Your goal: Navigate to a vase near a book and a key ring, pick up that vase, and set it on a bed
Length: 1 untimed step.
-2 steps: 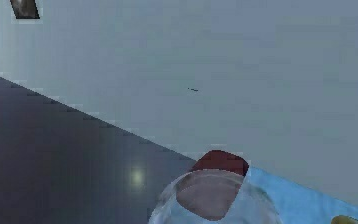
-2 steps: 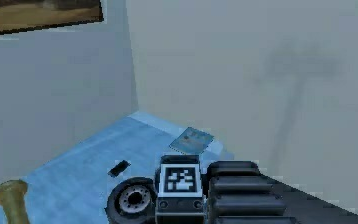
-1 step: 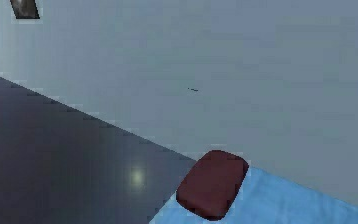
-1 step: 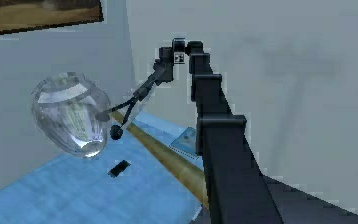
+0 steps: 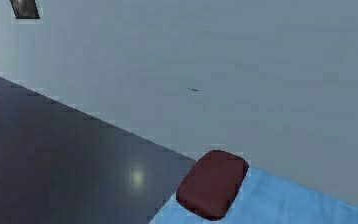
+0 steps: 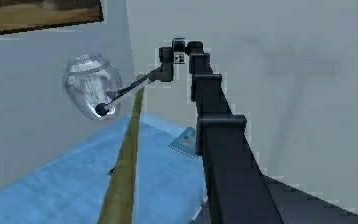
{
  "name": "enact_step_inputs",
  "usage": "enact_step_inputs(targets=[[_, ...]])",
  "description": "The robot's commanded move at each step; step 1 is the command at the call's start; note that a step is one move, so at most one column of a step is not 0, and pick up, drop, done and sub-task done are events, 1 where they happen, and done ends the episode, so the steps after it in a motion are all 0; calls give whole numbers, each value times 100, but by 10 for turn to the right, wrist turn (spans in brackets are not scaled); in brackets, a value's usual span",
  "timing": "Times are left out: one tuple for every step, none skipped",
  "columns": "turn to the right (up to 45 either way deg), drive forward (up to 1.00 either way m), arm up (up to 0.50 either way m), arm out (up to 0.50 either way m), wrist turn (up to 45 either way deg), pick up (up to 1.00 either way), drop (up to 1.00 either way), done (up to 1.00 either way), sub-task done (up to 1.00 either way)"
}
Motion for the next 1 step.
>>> enact_step_inputs(targets=[[0, 0, -46, 0, 0, 0, 0, 0, 0]])
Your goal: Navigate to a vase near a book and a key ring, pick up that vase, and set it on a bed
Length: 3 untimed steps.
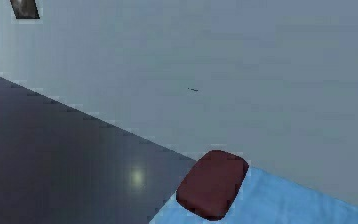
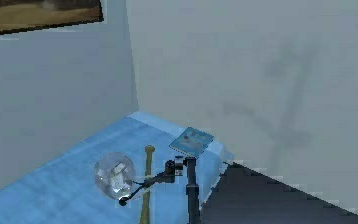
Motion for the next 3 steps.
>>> enact_step_inputs(targets=[[0, 0, -32, 0, 0, 0, 0, 0, 0], [0, 0, 0, 0, 0, 0, 100, 0, 0], [0, 0, 10, 0, 0, 0, 0, 0, 0]])
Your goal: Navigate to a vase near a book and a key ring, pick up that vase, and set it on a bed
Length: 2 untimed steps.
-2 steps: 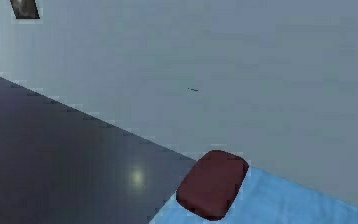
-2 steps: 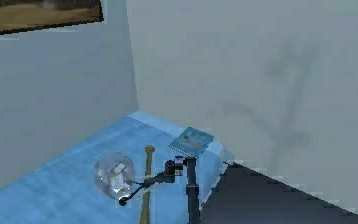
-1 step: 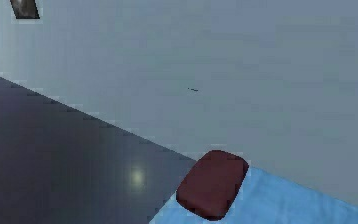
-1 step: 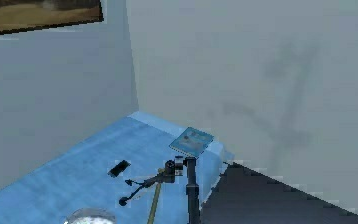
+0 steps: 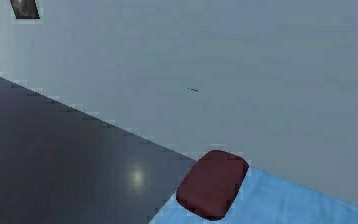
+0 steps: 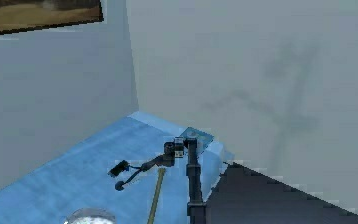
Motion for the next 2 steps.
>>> enact_step_inputs(targets=[[0, 0, 0, -8, 0, 0, 0, 0, 0], [0, 0, 0, 0, 0, 0, 0, 100, 0]])
